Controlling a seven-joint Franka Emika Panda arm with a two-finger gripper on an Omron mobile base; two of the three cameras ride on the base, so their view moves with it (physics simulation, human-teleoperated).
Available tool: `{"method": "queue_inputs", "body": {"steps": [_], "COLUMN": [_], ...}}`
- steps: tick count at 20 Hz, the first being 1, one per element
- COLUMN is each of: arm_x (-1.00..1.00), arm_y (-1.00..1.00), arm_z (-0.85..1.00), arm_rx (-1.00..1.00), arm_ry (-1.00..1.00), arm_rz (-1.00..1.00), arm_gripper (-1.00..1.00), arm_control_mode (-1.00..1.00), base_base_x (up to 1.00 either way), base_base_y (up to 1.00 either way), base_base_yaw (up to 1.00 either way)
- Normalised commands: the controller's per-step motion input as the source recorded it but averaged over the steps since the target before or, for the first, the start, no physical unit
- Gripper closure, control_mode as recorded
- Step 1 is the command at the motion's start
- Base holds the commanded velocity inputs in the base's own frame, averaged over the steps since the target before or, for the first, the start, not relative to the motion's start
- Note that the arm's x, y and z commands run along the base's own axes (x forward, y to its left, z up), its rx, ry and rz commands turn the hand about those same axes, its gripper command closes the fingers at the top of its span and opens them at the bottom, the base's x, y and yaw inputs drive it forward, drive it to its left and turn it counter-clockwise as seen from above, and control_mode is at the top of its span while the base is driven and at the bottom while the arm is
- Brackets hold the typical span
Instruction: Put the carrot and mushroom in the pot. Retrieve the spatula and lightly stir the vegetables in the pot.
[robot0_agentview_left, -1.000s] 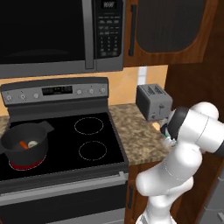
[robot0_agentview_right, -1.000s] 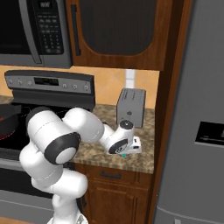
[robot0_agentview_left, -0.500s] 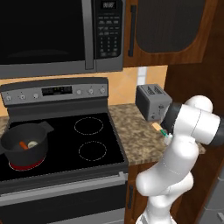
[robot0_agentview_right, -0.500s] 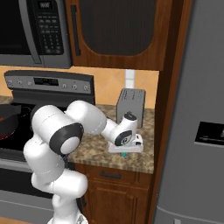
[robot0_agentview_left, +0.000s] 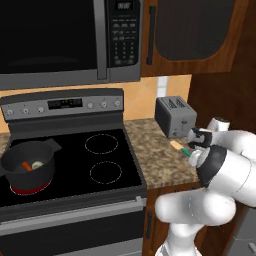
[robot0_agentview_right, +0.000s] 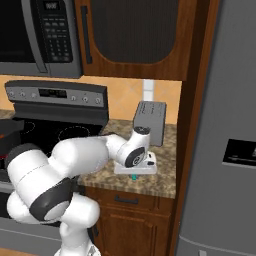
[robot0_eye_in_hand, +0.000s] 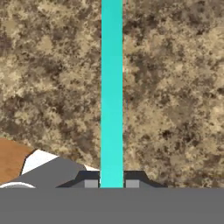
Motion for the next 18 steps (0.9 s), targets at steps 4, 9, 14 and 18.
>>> {"method": "queue_inputs", "body": {"steps": [4, 9, 14, 18], "arm_x": [-0.69, -0.70, -0.65, -0.49], "arm_y": [0.20, 0.34, 0.57, 0.62], "arm_z": [0.68, 0.68, 0.64, 0.74], "arm_rx": [-0.01, 0.00, 0.01, 0.05], "arm_ry": [-0.16, -0.18, -0.05, 0.00], "arm_rz": [0.00, 0.00, 0.00, 0.00], "arm_gripper": [1.00, 1.00, 1.00, 1.00], "arm_control_mode": [-1.00, -1.00, -1.00, -1.00], "base_base_x": [0.00, 0.00, 0.00, 0.00], "base_base_y": [0.00, 0.00, 0.00, 0.00], "base_base_yaw": [0.00, 0.00, 0.00, 0.00]}}
